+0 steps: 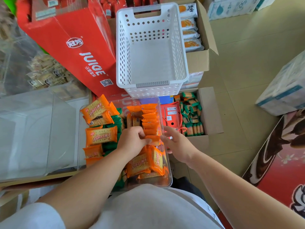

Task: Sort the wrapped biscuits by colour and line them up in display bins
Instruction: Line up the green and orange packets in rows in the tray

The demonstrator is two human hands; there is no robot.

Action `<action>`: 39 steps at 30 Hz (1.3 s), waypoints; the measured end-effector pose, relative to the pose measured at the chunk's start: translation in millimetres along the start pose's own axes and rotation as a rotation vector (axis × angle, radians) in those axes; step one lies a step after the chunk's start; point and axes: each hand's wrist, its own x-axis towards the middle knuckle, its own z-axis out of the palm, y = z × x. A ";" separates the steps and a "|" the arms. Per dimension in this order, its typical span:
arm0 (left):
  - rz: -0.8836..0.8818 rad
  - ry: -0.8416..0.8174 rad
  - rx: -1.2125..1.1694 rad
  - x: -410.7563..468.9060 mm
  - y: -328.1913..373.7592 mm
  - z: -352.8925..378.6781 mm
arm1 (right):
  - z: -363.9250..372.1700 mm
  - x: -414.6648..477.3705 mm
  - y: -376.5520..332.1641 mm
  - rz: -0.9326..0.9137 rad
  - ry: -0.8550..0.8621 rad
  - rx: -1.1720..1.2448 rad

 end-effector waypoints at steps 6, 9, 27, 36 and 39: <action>0.027 -0.013 -0.043 4.0 3.8 -0.3 | 3.3 1.5 1.8 -0.003 0.007 0.012; -0.015 0.132 -0.080 9.0 -8.6 -12.9 | 3.6 3.2 1.4 -0.004 0.011 -0.016; -0.138 -0.036 0.485 73.1 -11.6 -21.6 | 7.9 3.2 9.3 0.013 0.030 0.027; -0.147 -0.023 0.529 76.4 -12.3 -7.2 | 8.9 5.3 13.5 0.010 0.024 0.042; -0.154 -0.019 0.479 78.8 -16.4 -10.6 | 8.0 6.4 12.5 0.000 0.015 0.035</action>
